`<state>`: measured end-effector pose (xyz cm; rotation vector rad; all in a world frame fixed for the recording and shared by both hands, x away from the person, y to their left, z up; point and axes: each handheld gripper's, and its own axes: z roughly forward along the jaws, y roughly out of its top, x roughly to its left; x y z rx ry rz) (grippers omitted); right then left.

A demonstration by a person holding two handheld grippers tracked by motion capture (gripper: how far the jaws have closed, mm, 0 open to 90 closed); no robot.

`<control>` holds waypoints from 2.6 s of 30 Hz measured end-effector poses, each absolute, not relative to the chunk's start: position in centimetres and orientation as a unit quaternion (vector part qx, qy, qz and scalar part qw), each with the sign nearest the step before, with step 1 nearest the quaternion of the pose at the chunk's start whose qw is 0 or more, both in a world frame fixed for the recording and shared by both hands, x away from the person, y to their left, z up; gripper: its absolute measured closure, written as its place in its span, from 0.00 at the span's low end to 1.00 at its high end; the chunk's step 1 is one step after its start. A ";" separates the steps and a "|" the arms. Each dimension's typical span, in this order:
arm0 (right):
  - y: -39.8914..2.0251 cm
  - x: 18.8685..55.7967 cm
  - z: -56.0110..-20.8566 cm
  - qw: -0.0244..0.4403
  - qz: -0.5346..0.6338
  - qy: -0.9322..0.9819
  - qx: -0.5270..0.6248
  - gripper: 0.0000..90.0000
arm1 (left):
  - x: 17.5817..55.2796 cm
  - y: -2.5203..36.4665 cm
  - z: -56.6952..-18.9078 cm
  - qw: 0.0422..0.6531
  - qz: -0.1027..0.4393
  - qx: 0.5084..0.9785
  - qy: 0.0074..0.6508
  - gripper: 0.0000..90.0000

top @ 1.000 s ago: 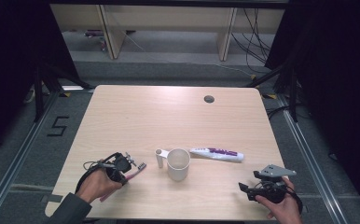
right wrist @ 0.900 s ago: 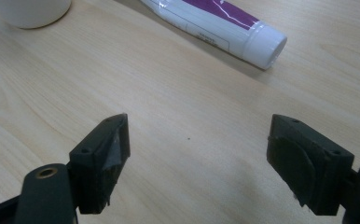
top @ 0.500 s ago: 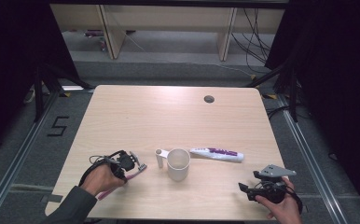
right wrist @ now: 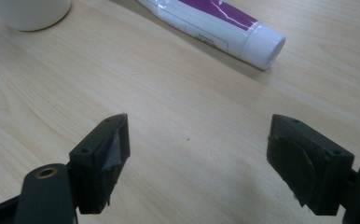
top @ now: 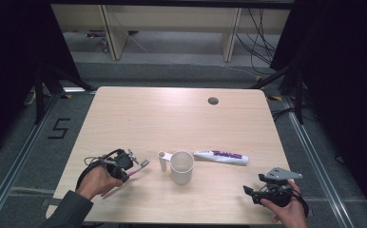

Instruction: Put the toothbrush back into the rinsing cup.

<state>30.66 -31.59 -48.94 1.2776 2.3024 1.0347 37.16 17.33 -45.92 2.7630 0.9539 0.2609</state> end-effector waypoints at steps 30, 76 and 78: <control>-31.8 30.8 -48.9 0.158 0.361 0.806 0.442 0.25 | 35.6 17.7 -42.1 0.431 0.199 0.804 0.358 0.92; -31.9 31.0 -49.0 0.159 0.362 0.805 0.442 0.25 | 37.7 12.3 -39.5 0.579 0.213 0.705 0.350 0.91; -31.9 30.9 -49.0 0.159 0.362 0.805 0.443 0.25 | 37.9 12.1 -39.6 0.581 0.209 0.706 0.346 0.91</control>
